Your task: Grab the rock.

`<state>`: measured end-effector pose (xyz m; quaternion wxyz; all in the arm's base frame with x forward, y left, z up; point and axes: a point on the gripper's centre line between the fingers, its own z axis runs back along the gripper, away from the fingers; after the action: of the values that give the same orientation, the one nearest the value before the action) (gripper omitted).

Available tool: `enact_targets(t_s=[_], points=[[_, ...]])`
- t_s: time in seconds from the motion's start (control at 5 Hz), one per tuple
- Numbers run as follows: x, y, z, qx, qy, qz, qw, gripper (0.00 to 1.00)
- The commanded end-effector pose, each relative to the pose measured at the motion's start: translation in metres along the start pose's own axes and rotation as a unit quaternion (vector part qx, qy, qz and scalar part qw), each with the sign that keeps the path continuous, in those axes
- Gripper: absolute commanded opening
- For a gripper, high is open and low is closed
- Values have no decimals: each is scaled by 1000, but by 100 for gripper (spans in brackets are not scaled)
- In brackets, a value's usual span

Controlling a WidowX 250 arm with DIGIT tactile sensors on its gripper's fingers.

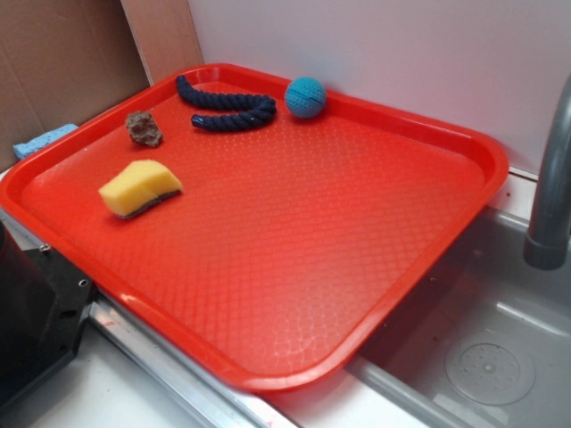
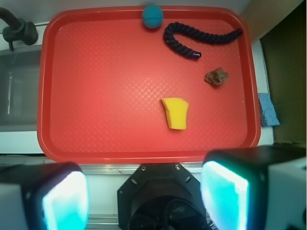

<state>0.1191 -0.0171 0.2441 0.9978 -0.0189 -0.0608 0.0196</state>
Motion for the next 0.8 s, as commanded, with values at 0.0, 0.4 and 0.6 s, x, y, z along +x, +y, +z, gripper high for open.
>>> enact_targets(t_s=[0.0, 0.4, 0.6], points=[[0, 0, 0, 0, 0, 0, 1000, 100], [22, 42, -26, -2, -50, 247, 968, 100], [26, 68, -42, 15, -85, 362, 928, 100]])
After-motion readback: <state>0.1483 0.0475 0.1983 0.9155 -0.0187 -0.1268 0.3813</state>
